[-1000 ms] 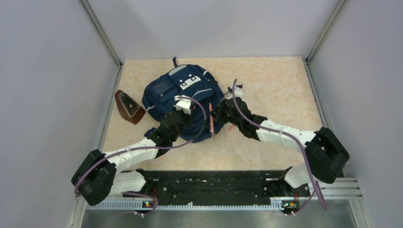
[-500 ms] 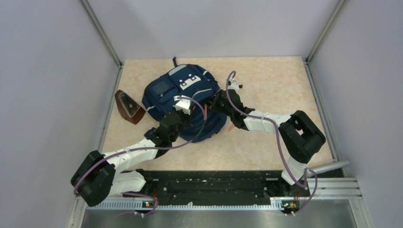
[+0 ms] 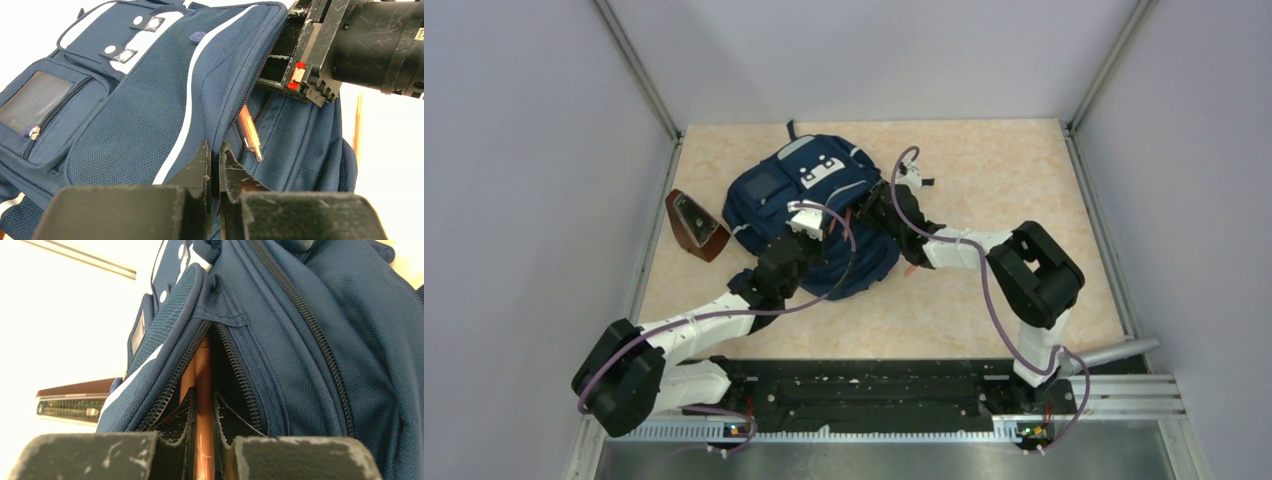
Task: Pack the student bag
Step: Place the stationery in the student bag, then pick up the stationery from the center of the board.
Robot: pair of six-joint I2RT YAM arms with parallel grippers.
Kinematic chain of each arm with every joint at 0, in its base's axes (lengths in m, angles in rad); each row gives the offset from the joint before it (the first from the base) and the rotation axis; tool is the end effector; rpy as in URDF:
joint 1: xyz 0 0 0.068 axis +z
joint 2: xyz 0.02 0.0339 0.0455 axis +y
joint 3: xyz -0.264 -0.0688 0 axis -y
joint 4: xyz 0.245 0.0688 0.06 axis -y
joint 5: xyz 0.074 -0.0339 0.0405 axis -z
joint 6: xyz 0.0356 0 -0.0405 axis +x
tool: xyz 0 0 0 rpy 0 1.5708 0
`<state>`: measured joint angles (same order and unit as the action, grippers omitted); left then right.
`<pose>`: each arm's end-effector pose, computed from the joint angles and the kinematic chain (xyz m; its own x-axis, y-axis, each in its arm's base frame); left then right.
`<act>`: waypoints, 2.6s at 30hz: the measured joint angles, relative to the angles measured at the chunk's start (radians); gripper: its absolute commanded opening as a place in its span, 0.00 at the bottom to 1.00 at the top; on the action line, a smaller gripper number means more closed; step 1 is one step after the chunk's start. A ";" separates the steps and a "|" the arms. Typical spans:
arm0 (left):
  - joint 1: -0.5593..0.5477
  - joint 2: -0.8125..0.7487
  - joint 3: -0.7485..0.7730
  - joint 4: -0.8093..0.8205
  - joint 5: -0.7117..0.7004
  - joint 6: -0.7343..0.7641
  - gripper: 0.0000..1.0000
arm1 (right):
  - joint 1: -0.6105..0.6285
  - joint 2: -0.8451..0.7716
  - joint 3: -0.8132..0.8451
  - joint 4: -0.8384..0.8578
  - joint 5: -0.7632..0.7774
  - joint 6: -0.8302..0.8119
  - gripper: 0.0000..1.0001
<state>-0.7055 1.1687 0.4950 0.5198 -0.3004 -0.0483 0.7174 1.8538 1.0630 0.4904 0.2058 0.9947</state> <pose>0.1989 -0.1556 0.2339 -0.1357 0.0550 -0.9892 0.3907 0.9205 -0.0024 0.3157 0.2658 0.2028 -0.5378 0.6202 -0.5711 -0.0835 0.6349 0.7681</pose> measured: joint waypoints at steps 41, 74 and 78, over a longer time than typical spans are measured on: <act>0.006 -0.015 -0.009 0.001 -0.034 -0.002 0.00 | 0.041 0.153 0.102 0.206 0.130 -0.018 0.37; 0.003 -0.016 -0.013 0.003 -0.039 -0.001 0.00 | 0.050 -0.444 -0.340 -0.295 0.299 -0.410 0.55; 0.003 -0.016 -0.013 0.003 -0.039 -0.001 0.00 | 0.006 -0.426 -0.351 -0.365 0.304 -0.400 0.57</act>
<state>-0.7021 1.1526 0.4820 0.5228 -0.3393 -0.0490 0.7235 1.4277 0.7120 0.1249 0.5095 0.5945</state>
